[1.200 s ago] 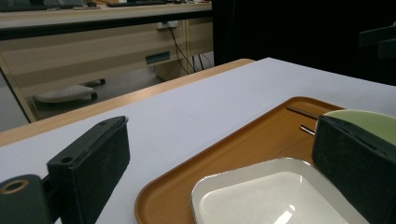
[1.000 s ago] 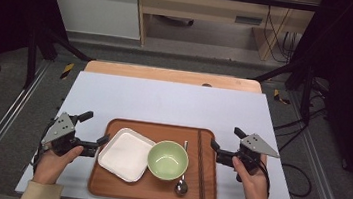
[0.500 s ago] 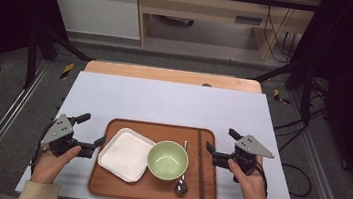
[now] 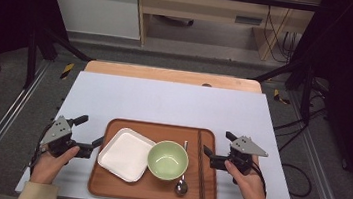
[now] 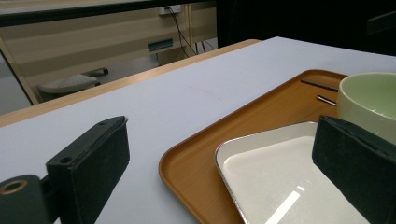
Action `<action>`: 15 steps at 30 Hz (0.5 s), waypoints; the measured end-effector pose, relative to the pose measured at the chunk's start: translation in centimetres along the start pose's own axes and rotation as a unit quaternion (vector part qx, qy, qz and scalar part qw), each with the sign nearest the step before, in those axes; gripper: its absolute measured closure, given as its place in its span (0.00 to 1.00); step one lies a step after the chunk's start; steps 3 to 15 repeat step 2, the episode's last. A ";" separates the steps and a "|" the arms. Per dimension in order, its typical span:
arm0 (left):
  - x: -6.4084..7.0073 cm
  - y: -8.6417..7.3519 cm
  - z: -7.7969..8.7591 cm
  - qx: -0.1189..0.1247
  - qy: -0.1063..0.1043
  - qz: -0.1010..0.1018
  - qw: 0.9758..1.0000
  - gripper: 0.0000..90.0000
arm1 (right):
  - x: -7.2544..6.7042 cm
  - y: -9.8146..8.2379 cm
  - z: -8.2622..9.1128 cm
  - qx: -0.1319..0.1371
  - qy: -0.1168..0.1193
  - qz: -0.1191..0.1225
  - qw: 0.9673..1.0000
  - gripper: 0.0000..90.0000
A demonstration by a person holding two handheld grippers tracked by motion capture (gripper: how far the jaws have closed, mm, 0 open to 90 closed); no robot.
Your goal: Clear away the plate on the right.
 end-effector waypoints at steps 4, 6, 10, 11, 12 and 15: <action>-0.1 0.0 -0.1 0.001 0.001 0.002 1.000 0.04 | 0.2 -0.2 -0.1 -0.003 0.000 -0.003 1.000 0.06; -0.1 0.0 -0.1 0.001 0.001 0.002 1.000 0.04 | 0.2 -0.2 -0.1 -0.003 0.000 -0.003 1.000 0.06; -0.1 0.0 -0.1 0.001 0.001 0.002 1.000 0.04 | 0.2 -0.2 -0.1 -0.003 0.000 -0.003 1.000 0.06; -0.1 0.0 -0.1 0.001 0.001 0.002 1.000 0.04 | 0.2 -0.2 -0.1 -0.003 0.000 -0.003 1.000 0.06; -0.1 0.0 -0.1 0.001 0.001 0.002 1.000 0.04 | 0.2 -0.2 -0.1 -0.003 0.000 -0.003 1.000 0.06; -0.1 0.0 -0.1 0.001 0.001 0.002 1.000 0.04 | 0.2 -0.2 -0.1 -0.003 0.000 -0.003 1.000 0.06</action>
Point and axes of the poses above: each handheld gripper's, and its own axes: z roughly backward along the jaws, y roughly out of its top, x roughly to its right, the point moved 10 cm from there along -z, roughly forward along the jaws, and after that the axes turned 14 degrees about -x, right-handed, at the moved point
